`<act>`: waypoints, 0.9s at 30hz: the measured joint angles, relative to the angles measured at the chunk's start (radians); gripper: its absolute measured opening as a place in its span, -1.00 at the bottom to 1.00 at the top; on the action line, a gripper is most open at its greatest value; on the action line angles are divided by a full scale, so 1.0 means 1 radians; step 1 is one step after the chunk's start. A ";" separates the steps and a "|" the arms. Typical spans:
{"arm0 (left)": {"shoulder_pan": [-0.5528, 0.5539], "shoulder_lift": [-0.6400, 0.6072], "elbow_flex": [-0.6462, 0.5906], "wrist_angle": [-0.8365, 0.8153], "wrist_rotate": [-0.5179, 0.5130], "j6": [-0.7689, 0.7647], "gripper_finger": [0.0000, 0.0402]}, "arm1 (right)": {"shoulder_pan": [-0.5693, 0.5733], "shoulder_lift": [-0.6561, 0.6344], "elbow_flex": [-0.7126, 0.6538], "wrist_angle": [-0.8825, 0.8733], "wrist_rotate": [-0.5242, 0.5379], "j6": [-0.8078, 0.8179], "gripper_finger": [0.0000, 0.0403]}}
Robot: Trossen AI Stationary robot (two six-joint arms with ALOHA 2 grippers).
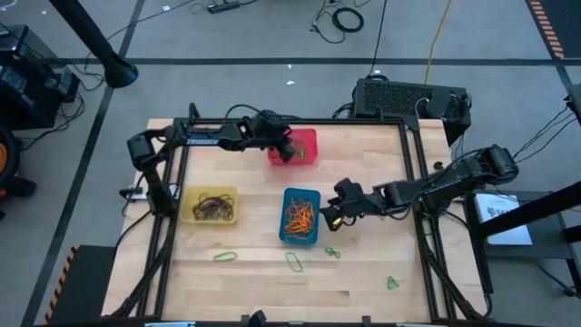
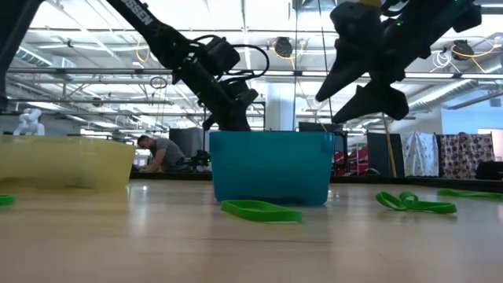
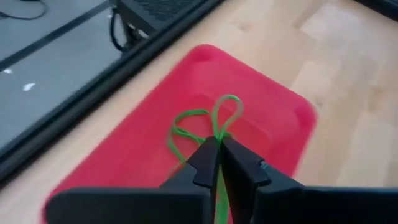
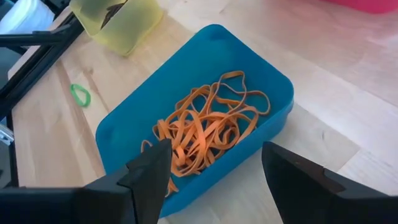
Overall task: Sort rubber bands into baskets
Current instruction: Put the green rubber band into the red bin
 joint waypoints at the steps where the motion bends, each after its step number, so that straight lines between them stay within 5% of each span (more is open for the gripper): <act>1: 0.001 0.000 0.000 0.000 -0.006 -0.001 -0.85 | 0.006 0.000 0.000 0.000 0.005 0.000 0.20; 14: 0.006 -0.002 0.000 -0.052 -0.006 -0.131 -0.45 | 0.001 -0.083 0.000 -0.193 0.012 -0.026 0.20; 23: 0.015 -0.005 0.003 -0.092 -0.013 -0.221 -0.42 | 0.001 -0.228 0.000 -0.436 0.038 -0.020 0.20; 27: 0.025 -0.017 0.064 -0.192 0.136 -0.315 -0.42 | 0.004 -0.243 0.000 -0.539 0.016 -0.019 0.20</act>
